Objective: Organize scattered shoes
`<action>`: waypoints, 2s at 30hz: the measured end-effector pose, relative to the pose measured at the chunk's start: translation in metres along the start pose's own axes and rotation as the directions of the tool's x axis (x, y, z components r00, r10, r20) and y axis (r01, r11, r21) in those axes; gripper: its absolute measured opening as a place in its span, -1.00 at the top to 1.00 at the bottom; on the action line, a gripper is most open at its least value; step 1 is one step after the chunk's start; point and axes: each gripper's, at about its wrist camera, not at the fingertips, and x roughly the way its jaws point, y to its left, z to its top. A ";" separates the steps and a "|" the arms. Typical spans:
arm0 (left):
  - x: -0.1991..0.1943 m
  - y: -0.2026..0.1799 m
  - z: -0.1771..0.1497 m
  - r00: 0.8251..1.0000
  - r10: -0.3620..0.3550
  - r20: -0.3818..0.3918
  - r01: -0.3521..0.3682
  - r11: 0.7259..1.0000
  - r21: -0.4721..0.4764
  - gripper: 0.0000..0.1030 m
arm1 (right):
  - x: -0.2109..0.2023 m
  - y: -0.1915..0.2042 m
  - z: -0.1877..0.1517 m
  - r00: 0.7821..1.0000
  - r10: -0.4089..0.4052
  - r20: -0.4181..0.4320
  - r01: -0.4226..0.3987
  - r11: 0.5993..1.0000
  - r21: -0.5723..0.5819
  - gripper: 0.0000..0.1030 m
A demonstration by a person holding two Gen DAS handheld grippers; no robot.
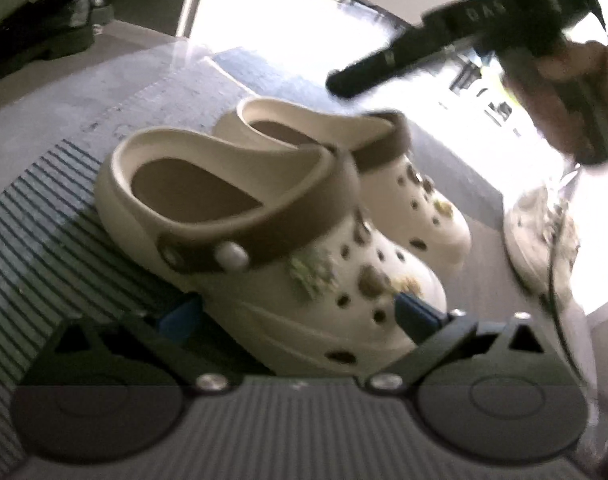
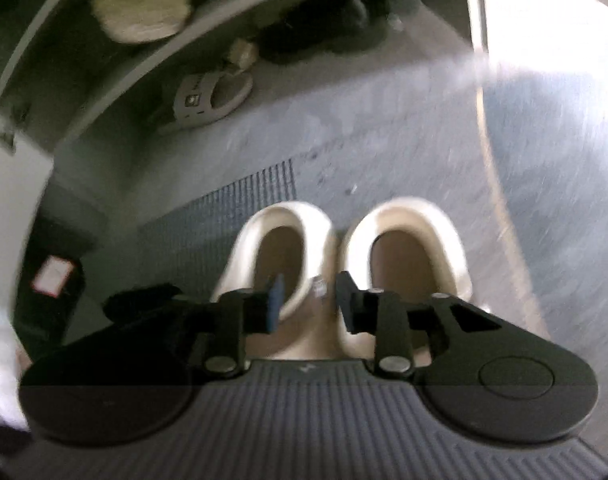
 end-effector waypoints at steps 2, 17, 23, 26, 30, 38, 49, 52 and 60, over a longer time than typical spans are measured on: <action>-0.007 0.003 -0.006 1.000 0.001 0.011 -0.001 0.999 -0.041 -1.00 | -0.004 0.000 -0.001 0.999 -0.001 -0.039 -0.003 0.995 -0.101 0.28; -0.016 0.004 -0.016 0.997 -0.044 0.061 0.055 0.979 -0.194 -1.00 | 0.050 0.009 -0.001 0.929 -0.017 -0.369 -0.179 0.854 -0.489 0.07; -0.018 0.001 -0.016 0.997 -0.048 0.065 0.060 0.979 -0.194 -1.00 | 0.051 0.008 0.002 0.946 -0.033 -0.322 -0.103 0.913 -0.396 0.55; -0.019 0.001 -0.017 0.997 -0.048 0.067 0.061 0.978 -0.198 -1.00 | 0.039 0.009 0.003 0.955 -0.054 -0.291 -0.074 0.908 -0.412 0.55; -0.016 0.002 -0.017 0.997 -0.046 0.059 0.057 0.979 -0.196 -1.00 | 0.040 0.006 0.012 0.965 -0.042 -0.257 -0.071 0.908 -0.413 0.55; -0.015 -0.003 -0.009 0.997 -0.027 0.077 0.041 0.980 -0.196 -1.00 | 0.052 0.017 0.022 0.963 0.044 -0.267 -0.152 0.904 -0.400 0.55; -0.107 -0.032 0.045 0.988 0.143 0.065 -0.098 0.884 -0.458 -0.99 | -0.032 -0.002 0.059 0.988 0.083 -0.129 -0.066 0.989 0.131 -0.34; -0.160 -0.059 0.084 0.969 0.244 0.028 -0.198 0.845 -0.496 -0.99 | -0.082 0.017 0.072 0.995 0.011 -0.096 0.016 0.962 0.274 -0.37; -0.229 -0.101 0.132 0.787 0.574 -0.226 -0.574 0.546 -0.611 -1.00 | -0.068 0.009 0.093 0.987 -0.026 -0.160 0.093 0.898 0.430 -0.53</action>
